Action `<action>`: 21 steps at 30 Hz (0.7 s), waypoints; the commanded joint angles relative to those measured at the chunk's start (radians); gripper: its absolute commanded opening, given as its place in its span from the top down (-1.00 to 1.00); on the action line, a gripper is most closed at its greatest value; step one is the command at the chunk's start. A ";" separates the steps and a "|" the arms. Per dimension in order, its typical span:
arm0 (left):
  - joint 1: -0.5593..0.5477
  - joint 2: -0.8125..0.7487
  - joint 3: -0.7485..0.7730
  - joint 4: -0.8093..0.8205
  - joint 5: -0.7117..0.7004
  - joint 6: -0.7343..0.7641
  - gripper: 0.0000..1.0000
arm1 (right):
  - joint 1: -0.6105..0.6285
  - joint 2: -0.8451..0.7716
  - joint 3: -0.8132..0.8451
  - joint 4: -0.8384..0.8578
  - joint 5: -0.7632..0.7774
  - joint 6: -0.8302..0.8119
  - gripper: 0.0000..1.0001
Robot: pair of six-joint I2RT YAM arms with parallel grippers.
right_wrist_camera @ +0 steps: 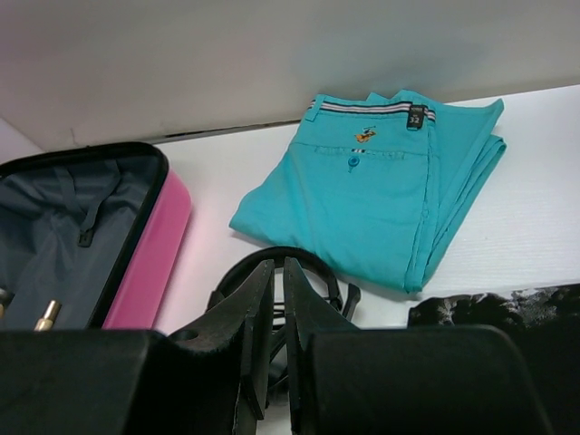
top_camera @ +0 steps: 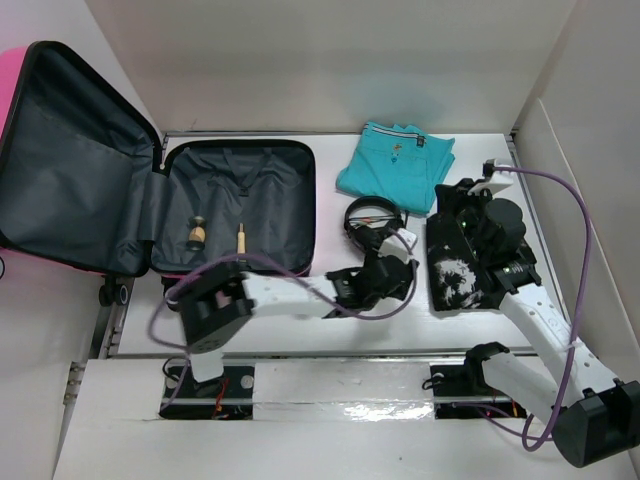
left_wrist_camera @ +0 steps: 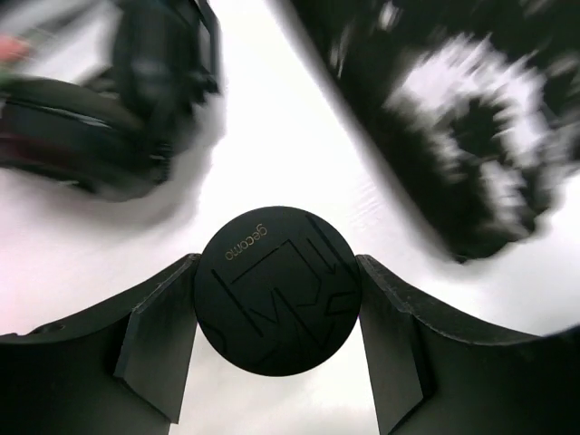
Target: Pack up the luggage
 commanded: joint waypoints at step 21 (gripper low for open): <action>0.775 -0.491 -0.433 0.146 -0.025 -0.256 -0.10 | 0.001 0.199 0.077 0.010 -0.066 -0.029 0.62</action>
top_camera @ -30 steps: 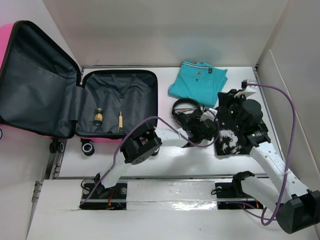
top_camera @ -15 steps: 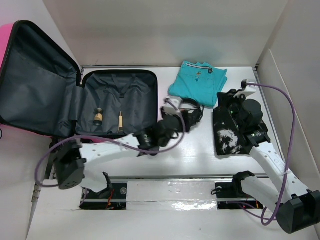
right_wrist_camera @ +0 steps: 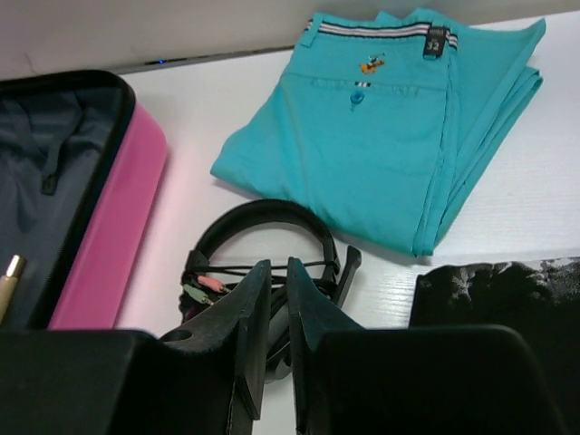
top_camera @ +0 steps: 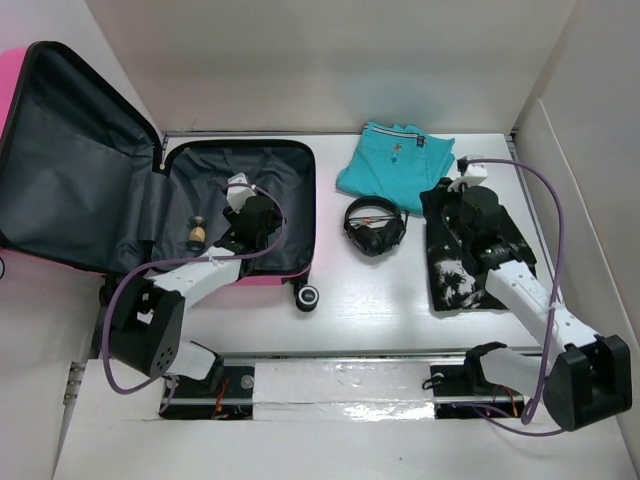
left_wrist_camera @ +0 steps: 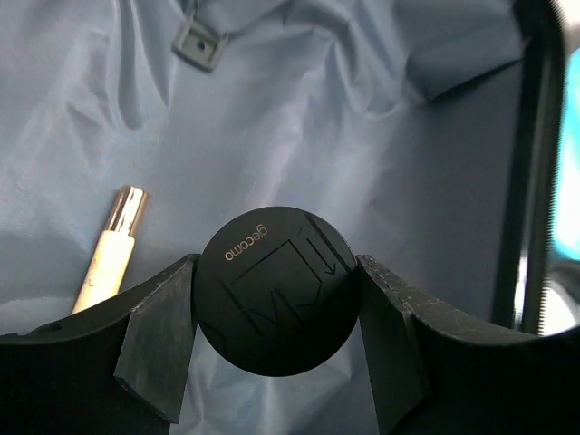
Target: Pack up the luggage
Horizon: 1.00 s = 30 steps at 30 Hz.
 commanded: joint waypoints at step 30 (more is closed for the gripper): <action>-0.108 -0.670 -0.215 0.086 0.548 0.017 -0.52 | 0.303 0.612 0.352 -0.269 0.098 -0.237 -0.99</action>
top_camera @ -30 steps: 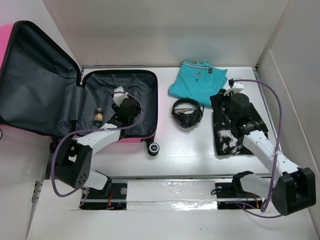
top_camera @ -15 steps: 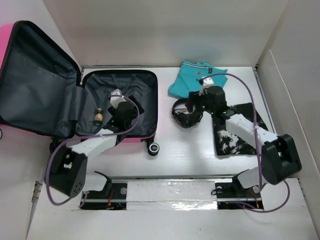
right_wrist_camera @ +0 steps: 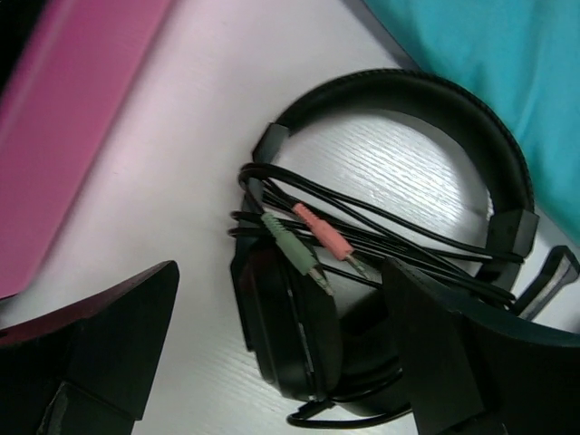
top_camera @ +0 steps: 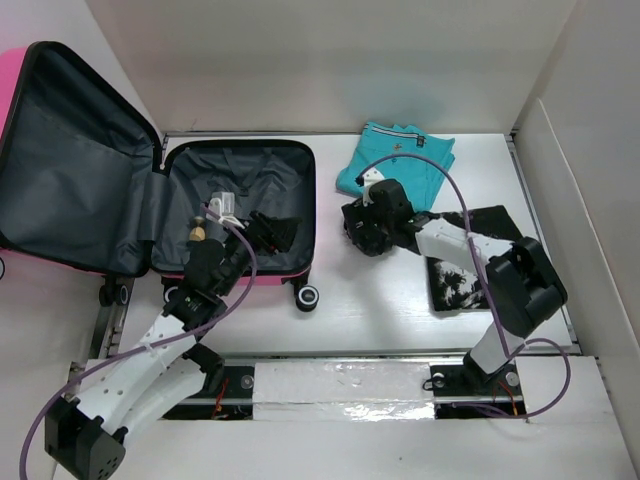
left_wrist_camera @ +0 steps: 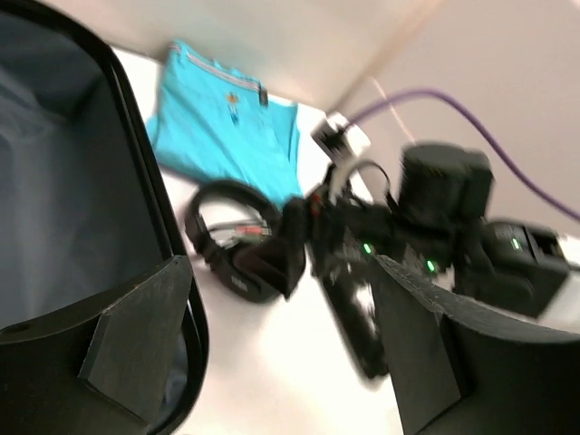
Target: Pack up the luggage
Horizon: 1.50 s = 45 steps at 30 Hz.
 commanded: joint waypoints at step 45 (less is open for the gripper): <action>-0.088 -0.576 -0.311 0.087 -0.265 0.035 -0.06 | 0.340 0.611 1.201 -0.195 -0.100 0.089 -0.88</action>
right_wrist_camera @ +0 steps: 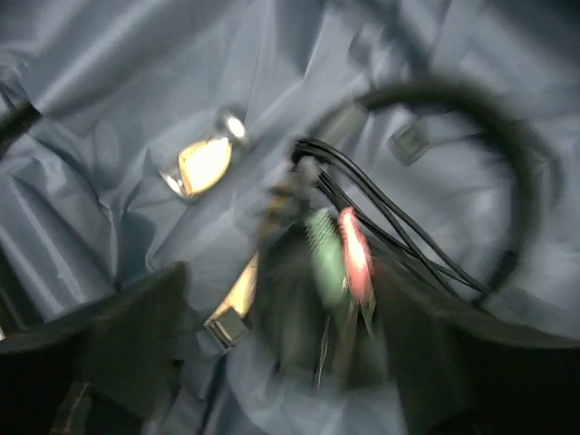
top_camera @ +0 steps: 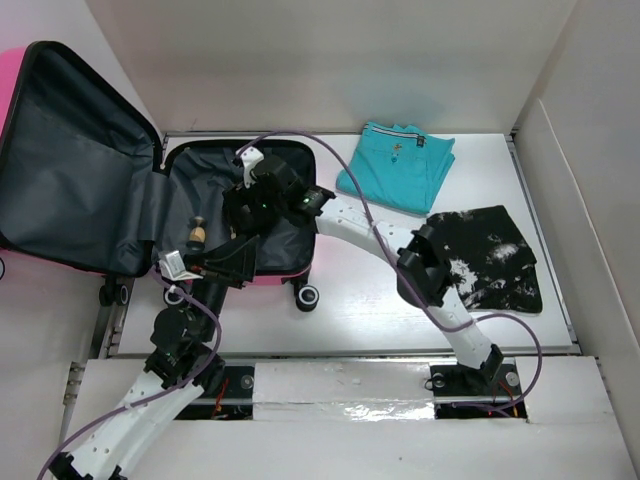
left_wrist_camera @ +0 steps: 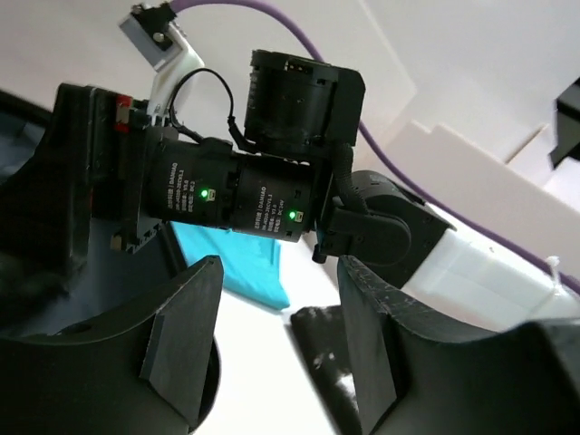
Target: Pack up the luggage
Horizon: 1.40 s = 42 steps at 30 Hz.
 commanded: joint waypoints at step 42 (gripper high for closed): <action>-0.424 1.760 1.055 -0.115 0.359 -0.002 -0.48 | -0.683 -1.614 -1.373 0.225 0.143 0.117 0.77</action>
